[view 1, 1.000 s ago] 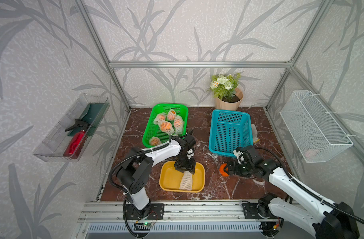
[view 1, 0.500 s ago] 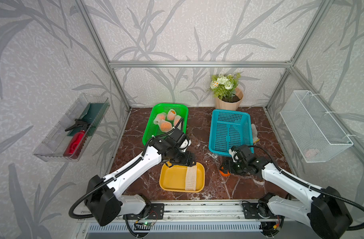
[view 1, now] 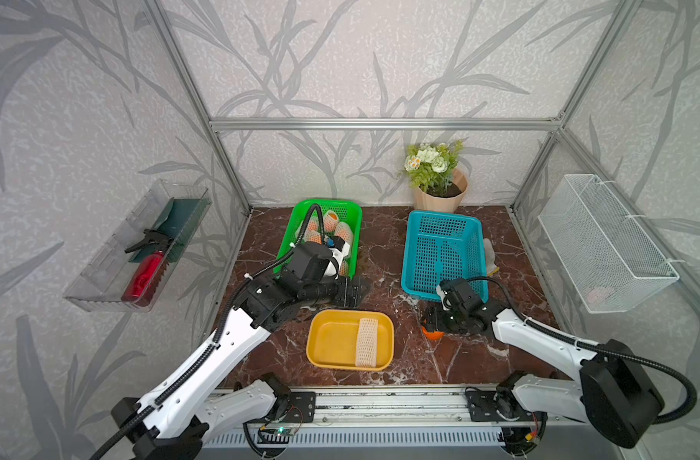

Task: Remove foam nets from oranges
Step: Pick up the orange from the center of the board, then place the orange in the basket.

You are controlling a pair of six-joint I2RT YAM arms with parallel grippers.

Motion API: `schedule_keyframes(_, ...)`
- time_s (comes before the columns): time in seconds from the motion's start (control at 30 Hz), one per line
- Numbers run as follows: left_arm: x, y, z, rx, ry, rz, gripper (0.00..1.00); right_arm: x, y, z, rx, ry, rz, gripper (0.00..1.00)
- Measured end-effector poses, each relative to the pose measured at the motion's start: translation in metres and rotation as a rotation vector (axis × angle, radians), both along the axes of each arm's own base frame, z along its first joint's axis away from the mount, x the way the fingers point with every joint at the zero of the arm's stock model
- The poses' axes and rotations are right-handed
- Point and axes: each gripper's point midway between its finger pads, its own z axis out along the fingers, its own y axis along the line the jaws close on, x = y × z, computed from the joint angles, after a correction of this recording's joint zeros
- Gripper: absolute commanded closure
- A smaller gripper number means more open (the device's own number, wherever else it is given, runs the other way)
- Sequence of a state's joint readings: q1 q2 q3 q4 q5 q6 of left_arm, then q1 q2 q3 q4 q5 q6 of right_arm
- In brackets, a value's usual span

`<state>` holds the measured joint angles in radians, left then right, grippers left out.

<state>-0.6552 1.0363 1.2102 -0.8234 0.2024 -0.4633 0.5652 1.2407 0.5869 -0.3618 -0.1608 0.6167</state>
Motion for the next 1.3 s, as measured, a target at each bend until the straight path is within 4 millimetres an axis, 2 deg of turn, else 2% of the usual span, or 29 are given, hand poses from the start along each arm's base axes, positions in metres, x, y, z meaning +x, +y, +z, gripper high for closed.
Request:
schedule_keyframes(0.13,0.004,0.008,0.001,0.025,-0.02,0.029,0.15,-0.002,0.0,0.003,0.001,-0.007,0.005,0.35)
schedule_keyframes(0.3,0.012,0.017,0.007,0.041,-0.047,0.06,0.15,-0.013,-0.005,0.017,0.014,-0.024,0.006,0.39)
schedule_keyframes(0.5,0.023,0.022,0.014,0.05,-0.071,0.088,0.15,-0.032,-0.014,0.048,0.059,-0.068,0.015,0.43)
schedule_keyframes(0.63,0.035,0.023,0.017,0.05,-0.083,0.108,0.15,-0.043,-0.012,0.076,0.119,-0.086,0.04,0.43)
schedule_keyframes(0.77,0.048,0.021,0.016,0.054,-0.092,0.117,0.14,-0.04,-0.007,0.109,0.162,-0.126,0.047,0.43)
schedule_keyframes(0.9,0.06,0.02,0.016,0.061,-0.117,0.123,0.09,-0.018,0.003,0.145,0.198,-0.161,0.033,0.44)
schedule_keyframes(0.97,0.064,0.022,0.02,0.062,-0.141,0.13,0.05,0.004,0.008,0.157,0.209,-0.164,0.013,0.44)
schedule_keyframes(1.03,0.069,0.025,0.026,0.06,-0.174,0.144,0.03,0.028,0.013,0.16,0.209,-0.153,-0.001,0.44)
schedule_keyframes(1.17,0.073,0.034,0.04,0.068,-0.242,0.167,0.01,0.078,0.018,0.14,0.179,-0.087,-0.02,0.44)
schedule_keyframes(1.3,0.068,0.048,0.062,0.076,-0.326,0.194,0.01,0.111,0.018,0.111,0.144,-0.027,-0.019,0.44)
